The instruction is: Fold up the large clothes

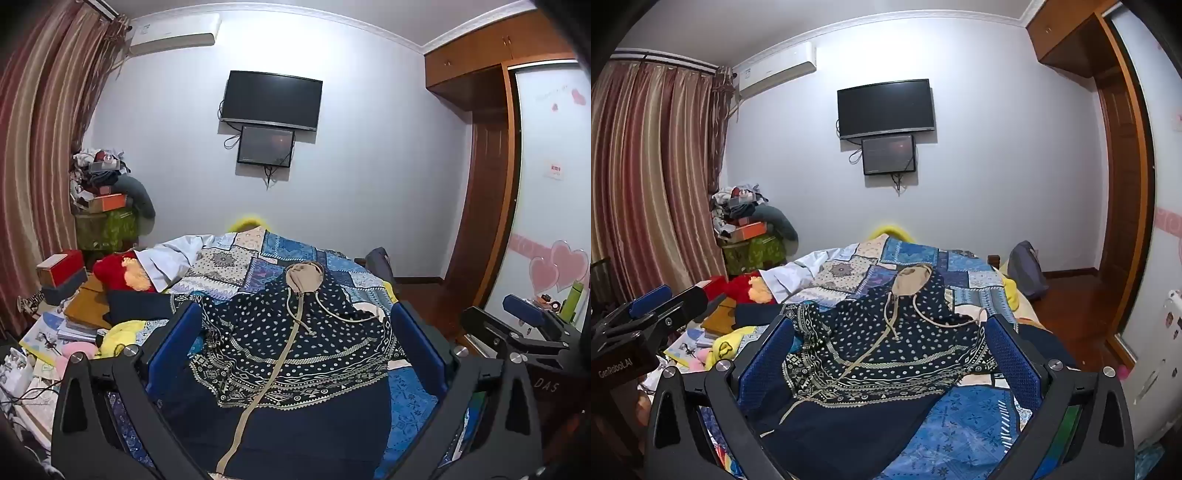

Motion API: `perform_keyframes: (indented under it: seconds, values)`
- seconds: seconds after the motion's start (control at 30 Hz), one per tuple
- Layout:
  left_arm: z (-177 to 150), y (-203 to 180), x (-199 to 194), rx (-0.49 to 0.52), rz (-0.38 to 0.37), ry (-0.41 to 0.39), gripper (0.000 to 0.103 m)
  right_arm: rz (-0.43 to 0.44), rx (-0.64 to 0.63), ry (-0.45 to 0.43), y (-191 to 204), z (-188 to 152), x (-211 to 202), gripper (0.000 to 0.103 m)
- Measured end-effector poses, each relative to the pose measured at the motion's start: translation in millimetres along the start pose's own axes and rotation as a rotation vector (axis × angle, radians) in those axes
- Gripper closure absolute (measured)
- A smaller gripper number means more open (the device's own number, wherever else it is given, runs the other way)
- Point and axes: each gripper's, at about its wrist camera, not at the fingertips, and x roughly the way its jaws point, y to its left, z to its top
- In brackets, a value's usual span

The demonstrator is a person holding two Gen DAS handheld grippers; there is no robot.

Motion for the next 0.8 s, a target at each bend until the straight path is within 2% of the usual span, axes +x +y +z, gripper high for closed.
perform_keyframes:
  seconds: [0.8]
  values:
    - [1.5,0.4,0.3,0.013,-0.002,-0.009,0.0,0.003,0.005,0.007,2.6,1.4,5.4,0.0]
